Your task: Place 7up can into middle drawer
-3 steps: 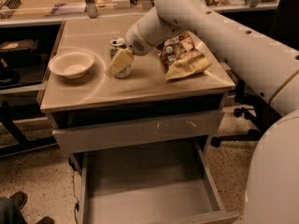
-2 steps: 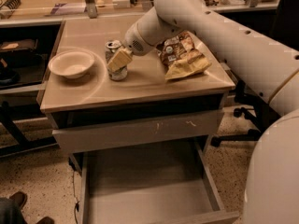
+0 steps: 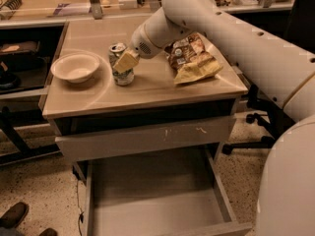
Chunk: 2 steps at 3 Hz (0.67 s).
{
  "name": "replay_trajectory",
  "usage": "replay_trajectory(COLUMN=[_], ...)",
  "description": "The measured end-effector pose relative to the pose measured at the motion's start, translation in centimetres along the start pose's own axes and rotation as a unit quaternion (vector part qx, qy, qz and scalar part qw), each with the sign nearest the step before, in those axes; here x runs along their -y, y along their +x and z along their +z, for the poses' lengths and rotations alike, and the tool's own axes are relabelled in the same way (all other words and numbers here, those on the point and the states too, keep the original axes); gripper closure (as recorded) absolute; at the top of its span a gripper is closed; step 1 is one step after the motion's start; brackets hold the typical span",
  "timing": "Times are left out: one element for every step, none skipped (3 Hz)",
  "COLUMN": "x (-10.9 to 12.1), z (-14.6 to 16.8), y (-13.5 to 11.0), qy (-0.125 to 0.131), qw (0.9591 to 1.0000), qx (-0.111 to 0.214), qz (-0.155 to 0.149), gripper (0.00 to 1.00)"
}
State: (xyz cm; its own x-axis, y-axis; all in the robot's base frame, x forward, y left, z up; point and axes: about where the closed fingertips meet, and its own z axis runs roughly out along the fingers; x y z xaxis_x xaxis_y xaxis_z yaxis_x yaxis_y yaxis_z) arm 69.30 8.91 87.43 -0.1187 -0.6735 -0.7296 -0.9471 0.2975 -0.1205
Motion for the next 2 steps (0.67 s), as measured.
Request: replay_trajectory(x=[-1.3,-3.8], z=[-1.6,-5.1], y=[0.5,1.7], qy=[0.006,0.033], qw=[0.9998,0.999], qx=[-0.015,-0.03], qz=[-0.008,0.002], gripper=[1.0,1.0])
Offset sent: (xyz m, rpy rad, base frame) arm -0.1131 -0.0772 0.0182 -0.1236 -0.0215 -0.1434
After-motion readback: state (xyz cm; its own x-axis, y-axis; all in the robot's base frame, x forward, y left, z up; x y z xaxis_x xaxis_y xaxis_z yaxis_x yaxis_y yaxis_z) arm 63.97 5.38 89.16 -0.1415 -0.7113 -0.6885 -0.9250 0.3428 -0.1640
